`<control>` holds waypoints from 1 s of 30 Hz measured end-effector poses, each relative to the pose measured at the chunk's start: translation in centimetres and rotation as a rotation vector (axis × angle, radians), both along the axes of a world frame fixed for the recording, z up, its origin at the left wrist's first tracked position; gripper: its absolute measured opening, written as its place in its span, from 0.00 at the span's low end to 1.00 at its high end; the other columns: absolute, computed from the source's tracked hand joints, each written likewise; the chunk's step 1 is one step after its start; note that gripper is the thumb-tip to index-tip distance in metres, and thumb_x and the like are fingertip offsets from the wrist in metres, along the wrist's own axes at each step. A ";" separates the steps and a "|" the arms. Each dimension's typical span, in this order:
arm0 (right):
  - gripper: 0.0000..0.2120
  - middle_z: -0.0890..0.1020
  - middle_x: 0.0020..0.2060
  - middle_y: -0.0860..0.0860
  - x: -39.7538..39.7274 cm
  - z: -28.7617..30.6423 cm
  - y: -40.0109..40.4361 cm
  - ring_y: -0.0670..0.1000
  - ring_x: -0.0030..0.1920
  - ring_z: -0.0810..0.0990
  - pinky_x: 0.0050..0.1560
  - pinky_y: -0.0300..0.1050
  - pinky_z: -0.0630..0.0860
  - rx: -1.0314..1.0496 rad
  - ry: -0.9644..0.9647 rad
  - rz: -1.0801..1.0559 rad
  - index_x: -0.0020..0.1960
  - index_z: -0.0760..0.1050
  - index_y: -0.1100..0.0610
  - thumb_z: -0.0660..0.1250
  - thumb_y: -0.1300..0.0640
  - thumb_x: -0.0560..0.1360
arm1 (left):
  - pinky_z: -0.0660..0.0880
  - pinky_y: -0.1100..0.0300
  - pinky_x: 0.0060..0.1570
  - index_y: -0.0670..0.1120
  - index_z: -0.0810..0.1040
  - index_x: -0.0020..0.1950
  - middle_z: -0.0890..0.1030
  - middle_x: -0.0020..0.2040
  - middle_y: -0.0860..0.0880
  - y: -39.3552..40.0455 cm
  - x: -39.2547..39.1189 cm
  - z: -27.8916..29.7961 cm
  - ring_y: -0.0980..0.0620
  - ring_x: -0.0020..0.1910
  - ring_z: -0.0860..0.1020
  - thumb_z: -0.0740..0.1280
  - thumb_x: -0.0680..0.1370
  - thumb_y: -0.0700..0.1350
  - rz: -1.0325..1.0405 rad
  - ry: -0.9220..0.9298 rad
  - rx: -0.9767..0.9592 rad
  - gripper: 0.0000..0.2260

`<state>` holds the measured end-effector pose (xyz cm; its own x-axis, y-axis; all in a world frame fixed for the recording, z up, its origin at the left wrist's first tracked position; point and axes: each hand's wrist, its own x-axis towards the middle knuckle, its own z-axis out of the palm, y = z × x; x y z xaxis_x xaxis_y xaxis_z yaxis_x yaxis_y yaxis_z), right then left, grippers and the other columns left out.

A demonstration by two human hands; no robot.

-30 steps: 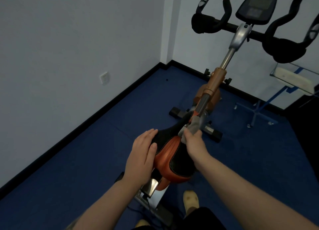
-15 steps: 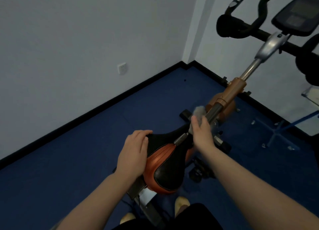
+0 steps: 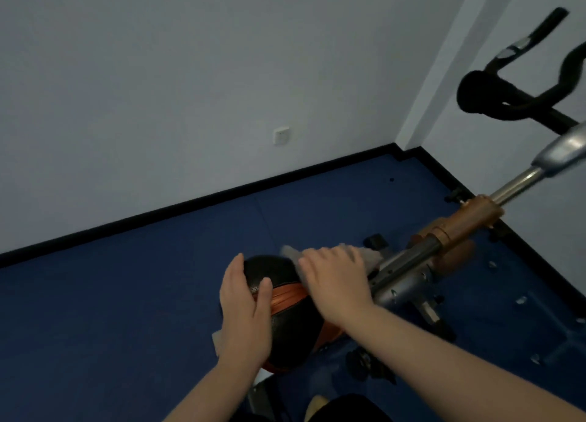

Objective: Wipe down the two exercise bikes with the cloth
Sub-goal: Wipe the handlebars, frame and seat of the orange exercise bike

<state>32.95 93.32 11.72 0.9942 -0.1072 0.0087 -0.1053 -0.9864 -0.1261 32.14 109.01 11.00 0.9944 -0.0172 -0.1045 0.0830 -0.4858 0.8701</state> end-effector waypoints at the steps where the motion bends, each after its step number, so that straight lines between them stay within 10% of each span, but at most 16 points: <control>1: 0.24 0.81 0.54 0.47 -0.2 0.1 0.4 0.54 0.59 0.76 0.63 0.56 0.66 0.045 -0.024 0.111 0.61 0.74 0.47 0.42 0.43 0.80 | 0.55 0.50 0.76 0.50 0.53 0.79 0.58 0.77 0.52 -0.2 -0.6 0.0 0.54 0.75 0.57 0.60 0.82 0.49 0.020 -0.007 -0.004 0.27; 8: 0.16 0.78 0.60 0.50 3.6 1.2 -2.1 0.56 0.55 0.78 0.51 0.52 0.74 0.075 0.246 0.386 0.66 0.68 0.48 0.48 0.46 0.84 | 0.58 0.54 0.74 0.60 0.47 0.77 0.54 0.77 0.58 0.9 -4.1 -1.1 0.58 0.75 0.56 0.62 0.73 0.65 0.020 -0.012 -0.078 0.37; 15: 0.23 0.66 0.74 0.42 6.4 1.1 -0.1 0.48 0.72 0.66 0.69 0.49 0.66 0.553 0.434 0.549 0.76 0.58 0.39 0.52 0.40 0.82 | 0.74 0.63 0.59 0.58 0.62 0.70 0.73 0.62 0.60 0.6 -6.2 -2.3 0.62 0.60 0.75 0.72 0.67 0.66 0.137 0.245 -0.349 0.37; 22: 0.21 0.61 0.74 0.40 6.1 1.4 1.5 0.49 0.74 0.58 0.64 0.52 0.64 0.330 0.320 0.903 0.71 0.61 0.34 0.54 0.36 0.79 | 0.78 0.54 0.57 0.51 0.77 0.62 0.85 0.53 0.53 1.1 -5.8 -2.1 0.55 0.53 0.82 0.76 0.63 0.62 0.101 0.335 -0.483 0.30; 27: 0.17 0.73 0.64 0.44 7.0 1.7 2.9 0.51 0.65 0.72 0.60 0.53 0.72 0.393 0.354 0.606 0.65 0.68 0.41 0.53 0.37 0.80 | 0.79 0.60 0.49 0.50 0.81 0.57 0.86 0.50 0.51 1.6 -5.6 -1.7 0.53 0.51 0.84 0.79 0.66 0.56 0.047 0.390 -0.513 0.23; 30: 0.20 0.67 0.69 0.41 5.4 1.1 3.7 0.50 0.71 0.61 0.62 0.56 0.64 0.150 0.165 1.024 0.62 0.72 0.38 0.51 0.33 0.76 | 0.75 0.69 0.38 0.49 0.81 0.56 0.86 0.46 0.52 1.6 -5.4 -1.4 0.58 0.44 0.83 0.78 0.66 0.51 0.053 0.415 -0.520 0.21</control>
